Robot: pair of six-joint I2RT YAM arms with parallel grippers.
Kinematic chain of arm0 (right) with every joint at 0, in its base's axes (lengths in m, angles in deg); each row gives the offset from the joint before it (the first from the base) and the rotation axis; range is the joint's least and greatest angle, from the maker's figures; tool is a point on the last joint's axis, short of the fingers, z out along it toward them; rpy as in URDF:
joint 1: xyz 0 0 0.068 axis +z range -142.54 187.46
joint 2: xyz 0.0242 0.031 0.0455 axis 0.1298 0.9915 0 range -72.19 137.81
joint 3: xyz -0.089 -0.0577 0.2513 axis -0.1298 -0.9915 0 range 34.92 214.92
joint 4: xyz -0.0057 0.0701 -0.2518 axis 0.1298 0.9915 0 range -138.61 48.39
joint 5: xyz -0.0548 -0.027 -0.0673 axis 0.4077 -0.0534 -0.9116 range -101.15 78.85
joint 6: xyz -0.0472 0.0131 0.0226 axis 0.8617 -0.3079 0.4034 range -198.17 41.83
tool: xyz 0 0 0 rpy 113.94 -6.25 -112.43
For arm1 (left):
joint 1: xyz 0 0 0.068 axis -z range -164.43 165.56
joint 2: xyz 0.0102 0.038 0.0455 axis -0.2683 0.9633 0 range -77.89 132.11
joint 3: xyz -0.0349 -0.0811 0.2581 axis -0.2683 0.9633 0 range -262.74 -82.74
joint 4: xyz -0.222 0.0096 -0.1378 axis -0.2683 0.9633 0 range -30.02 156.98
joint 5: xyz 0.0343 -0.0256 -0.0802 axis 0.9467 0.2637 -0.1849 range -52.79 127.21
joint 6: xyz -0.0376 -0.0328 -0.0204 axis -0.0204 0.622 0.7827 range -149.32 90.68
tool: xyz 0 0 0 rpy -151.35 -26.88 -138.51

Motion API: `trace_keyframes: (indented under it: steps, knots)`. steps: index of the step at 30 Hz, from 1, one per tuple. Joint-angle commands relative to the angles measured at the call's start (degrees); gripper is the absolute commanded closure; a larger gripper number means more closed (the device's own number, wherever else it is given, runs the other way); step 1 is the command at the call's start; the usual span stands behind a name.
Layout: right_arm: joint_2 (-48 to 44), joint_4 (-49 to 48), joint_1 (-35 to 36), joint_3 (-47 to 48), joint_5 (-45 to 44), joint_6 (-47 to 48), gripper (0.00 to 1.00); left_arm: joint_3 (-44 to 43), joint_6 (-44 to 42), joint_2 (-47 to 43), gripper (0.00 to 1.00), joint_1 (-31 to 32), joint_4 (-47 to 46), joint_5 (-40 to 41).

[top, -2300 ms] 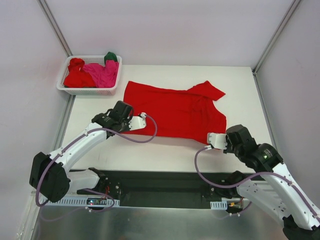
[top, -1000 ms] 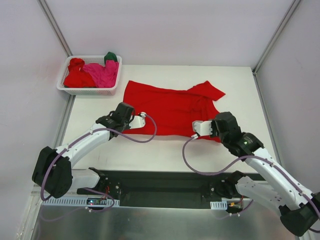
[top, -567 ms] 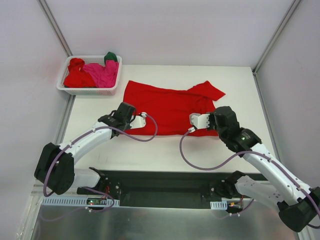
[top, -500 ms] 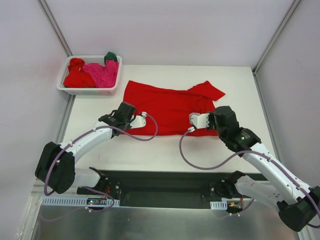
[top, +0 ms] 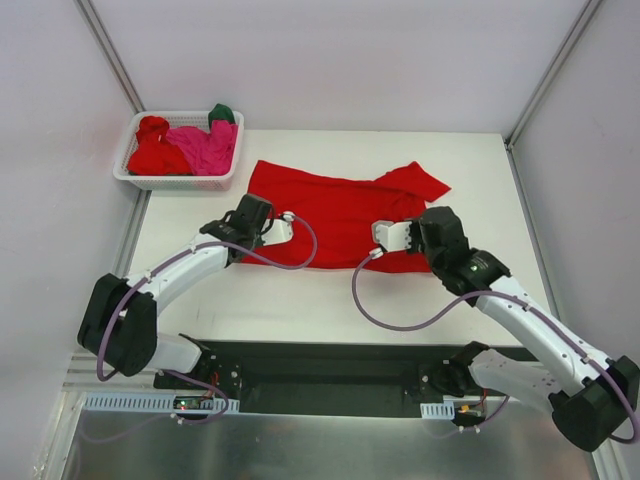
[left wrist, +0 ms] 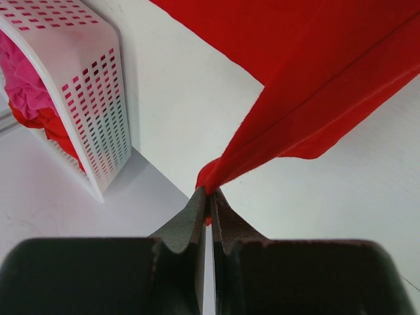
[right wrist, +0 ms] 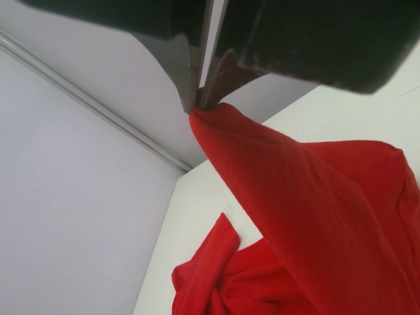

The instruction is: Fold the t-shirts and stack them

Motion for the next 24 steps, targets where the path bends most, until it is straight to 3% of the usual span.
trace_keyframes:
  steps: [1,24]
  knots:
    - [1.1,-4.9,-0.8,2.4,0.6,0.9,0.99,-1.1,-0.7,0.3,1.00,-0.9,-0.6,1.7]
    - [18.0,-12.4,-6.7,8.5,5.3,2.0,0.99,-2.4,-0.4,5.4,1.00,-1.1,-0.5,2.4]
